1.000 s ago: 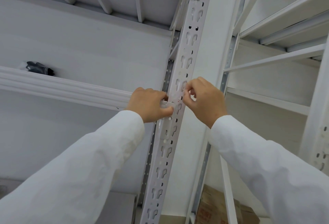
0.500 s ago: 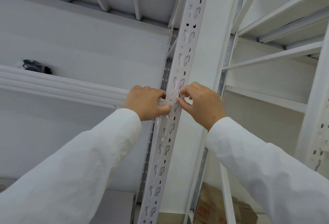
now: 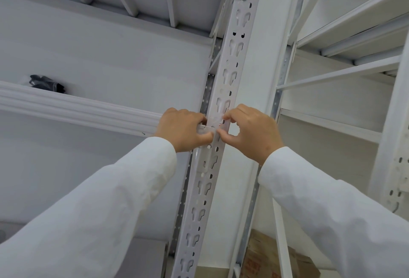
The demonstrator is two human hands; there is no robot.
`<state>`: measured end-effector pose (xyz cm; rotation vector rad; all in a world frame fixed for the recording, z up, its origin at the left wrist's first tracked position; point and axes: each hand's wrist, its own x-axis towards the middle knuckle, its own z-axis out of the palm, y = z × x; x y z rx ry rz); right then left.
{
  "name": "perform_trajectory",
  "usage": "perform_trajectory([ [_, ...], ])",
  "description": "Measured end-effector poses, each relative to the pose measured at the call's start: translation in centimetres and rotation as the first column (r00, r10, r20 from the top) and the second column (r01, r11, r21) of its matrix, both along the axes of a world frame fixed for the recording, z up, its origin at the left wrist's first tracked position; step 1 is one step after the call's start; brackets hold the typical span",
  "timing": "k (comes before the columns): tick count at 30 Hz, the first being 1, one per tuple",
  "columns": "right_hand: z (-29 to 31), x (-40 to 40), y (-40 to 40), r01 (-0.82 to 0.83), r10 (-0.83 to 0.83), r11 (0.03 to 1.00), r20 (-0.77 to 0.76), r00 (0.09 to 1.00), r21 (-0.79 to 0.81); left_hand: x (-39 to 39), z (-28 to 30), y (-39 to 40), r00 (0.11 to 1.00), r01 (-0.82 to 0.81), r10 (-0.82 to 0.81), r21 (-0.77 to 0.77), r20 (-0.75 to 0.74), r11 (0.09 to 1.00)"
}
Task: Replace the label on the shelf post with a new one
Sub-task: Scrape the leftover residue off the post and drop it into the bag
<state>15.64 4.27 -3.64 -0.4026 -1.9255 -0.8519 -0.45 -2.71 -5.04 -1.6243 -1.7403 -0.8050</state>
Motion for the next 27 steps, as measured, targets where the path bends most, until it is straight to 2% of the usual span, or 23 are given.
perform_trajectory([
  [8, 0.6, -0.8, -0.1, 0.011, -0.011, 1.0, 0.013, 1.0, 0.021, -0.1, 0.2, 0.0, 1.0, 0.0, 0.0, 0.021, -0.009, 1.0],
  [15, 0.6, -1.2, -0.8, 0.114, -0.115, 0.992, 0.002, 0.993, 0.048, -0.2, 0.0, 0.2, 1.0, 0.003, -0.003, 0.015, -0.003, 1.0],
  [22, 0.4, -1.5, -1.4, 0.303, -0.31, 0.93, 0.003, 0.951, 0.207, -0.2, -0.2, 0.2, 1.0, 0.008, -0.008, 0.027, 0.01, 1.0],
  [25, 1.1, -1.5, -1.7, 0.277, -0.269, 0.928, -0.068, 0.961, 0.249, 0.1, -0.2, 0.2, 0.999, 0.026, -0.026, 0.029, 0.022, 0.999],
  [27, 1.6, -1.5, -1.3, 0.23, -0.225, 0.943, -0.047, 0.973, 0.24, 0.2, 0.0, 0.2, 1.0, 0.017, -0.018, 0.035, 0.017, 0.999],
])
